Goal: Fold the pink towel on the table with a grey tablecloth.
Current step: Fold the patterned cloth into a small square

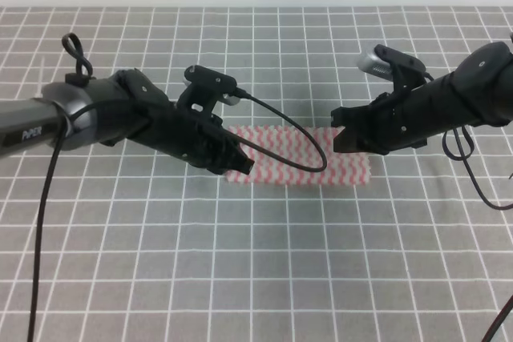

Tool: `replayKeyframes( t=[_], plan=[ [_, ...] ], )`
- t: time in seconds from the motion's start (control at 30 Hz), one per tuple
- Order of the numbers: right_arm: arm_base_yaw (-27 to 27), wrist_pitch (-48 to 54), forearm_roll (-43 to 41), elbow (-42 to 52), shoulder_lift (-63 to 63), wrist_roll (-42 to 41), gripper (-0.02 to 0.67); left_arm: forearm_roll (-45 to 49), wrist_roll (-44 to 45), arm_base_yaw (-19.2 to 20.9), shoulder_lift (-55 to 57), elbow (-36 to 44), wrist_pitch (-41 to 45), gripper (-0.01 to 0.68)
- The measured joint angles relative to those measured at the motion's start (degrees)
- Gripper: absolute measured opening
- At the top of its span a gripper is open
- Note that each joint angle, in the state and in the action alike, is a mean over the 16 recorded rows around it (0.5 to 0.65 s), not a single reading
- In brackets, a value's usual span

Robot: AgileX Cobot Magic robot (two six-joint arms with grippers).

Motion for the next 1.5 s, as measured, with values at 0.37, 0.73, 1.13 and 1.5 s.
replayKeyframes(
  t=[0.37, 0.73, 1.13, 1.5],
  plan=[
    [0.0, -0.3, 0.0, 0.0, 0.0, 0.0, -0.015, -1.5, -0.5, 0.1, -1.0, -1.8, 3.3, 0.106],
    [0.0, -0.6, 0.1, 0.0, 0.0, 0.0, -0.015, -2.6, -0.8, 0.0, 2.0, -2.3, 5.8, 0.062],
    [0.0, -0.3, 0.2, 0.0, 0.0, 0.0, -0.015, -2.0, -1.4, 0.1, 1.9, -6.7, 8.0, 0.034],
    [0.0, -0.6, 0.1, 0.0, 0.0, 0.0, -0.015, -2.0, -2.7, 0.3, 2.5, -9.4, 7.4, 0.008]
  ],
)
